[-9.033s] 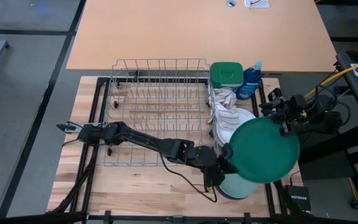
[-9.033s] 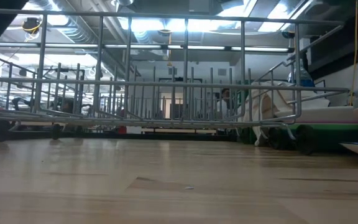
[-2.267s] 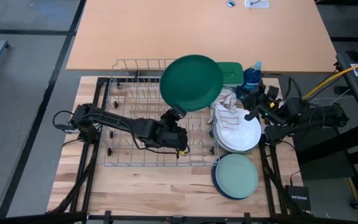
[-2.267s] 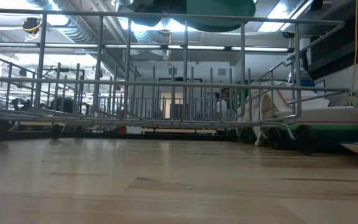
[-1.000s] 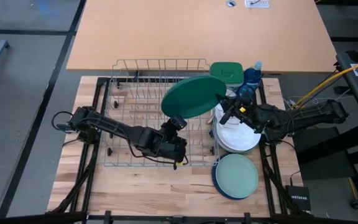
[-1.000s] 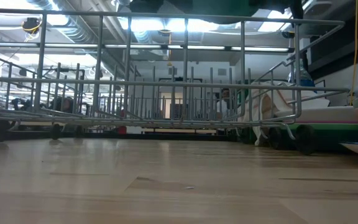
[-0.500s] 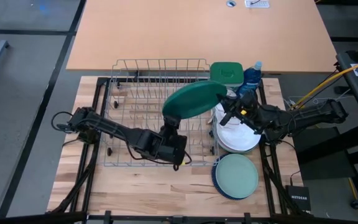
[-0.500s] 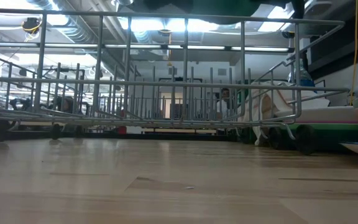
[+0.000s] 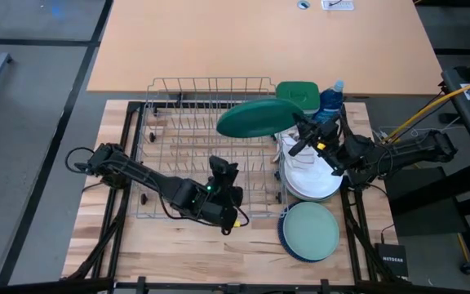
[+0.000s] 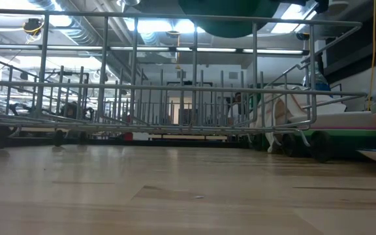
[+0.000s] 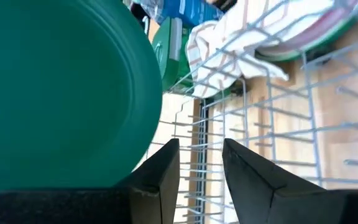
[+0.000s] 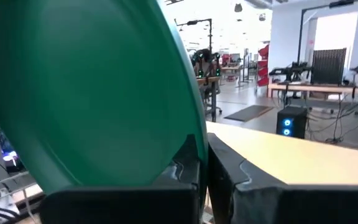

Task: Sort dishes
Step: Put the green plate in the dish rack

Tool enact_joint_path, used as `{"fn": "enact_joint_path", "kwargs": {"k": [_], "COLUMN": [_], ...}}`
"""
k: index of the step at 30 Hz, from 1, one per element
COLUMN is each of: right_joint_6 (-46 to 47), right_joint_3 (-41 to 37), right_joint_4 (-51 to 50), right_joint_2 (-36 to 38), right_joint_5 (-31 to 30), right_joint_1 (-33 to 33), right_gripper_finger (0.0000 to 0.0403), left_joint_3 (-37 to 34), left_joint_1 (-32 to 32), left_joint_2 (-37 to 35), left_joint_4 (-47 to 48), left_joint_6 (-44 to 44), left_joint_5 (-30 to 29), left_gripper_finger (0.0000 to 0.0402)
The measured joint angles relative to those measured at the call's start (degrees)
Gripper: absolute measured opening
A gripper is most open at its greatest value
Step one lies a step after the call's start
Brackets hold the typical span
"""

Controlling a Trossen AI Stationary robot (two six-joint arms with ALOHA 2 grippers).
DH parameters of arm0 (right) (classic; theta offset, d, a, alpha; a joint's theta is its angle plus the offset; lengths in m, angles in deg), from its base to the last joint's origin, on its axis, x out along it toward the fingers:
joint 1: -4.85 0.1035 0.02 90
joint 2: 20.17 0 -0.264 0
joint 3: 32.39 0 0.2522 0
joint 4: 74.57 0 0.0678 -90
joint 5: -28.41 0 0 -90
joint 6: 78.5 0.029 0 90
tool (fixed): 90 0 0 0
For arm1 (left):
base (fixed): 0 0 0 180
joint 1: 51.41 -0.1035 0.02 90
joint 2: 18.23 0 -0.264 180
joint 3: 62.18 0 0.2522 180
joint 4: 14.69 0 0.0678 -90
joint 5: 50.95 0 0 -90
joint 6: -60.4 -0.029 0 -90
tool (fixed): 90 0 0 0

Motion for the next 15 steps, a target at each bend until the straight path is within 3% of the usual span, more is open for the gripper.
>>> {"fn": "enact_joint_path", "kwargs": {"k": [5, 12, 15], "right_joint_6": [-4.56, -7.52, -7.57], "right_joint_3": [0.00, 0.00, 0.00], "right_joint_4": [-0.09, -0.40, -0.51], "right_joint_2": [0.02, 0.02, 0.02], "right_joint_5": [-2.51, -2.38, -2.38], "right_joint_1": [0.00, 0.00, 0.00], "right_gripper_finger": [0.0011, 0.0011, 0.0011], "left_joint_3": [0.00, 0.07, 0.07], "left_joint_1": [1.63, 3.60, 3.65], "left_joint_2": [-0.73, -2.77, -4.05], "left_joint_4": [-4.21, -11.23, -11.67], "left_joint_6": [2.50, 3.07, 4.85], "left_joint_5": [-5.07, -21.53, -21.71], "left_gripper_finger": [0.0112, 0.0111, 0.0111]}}
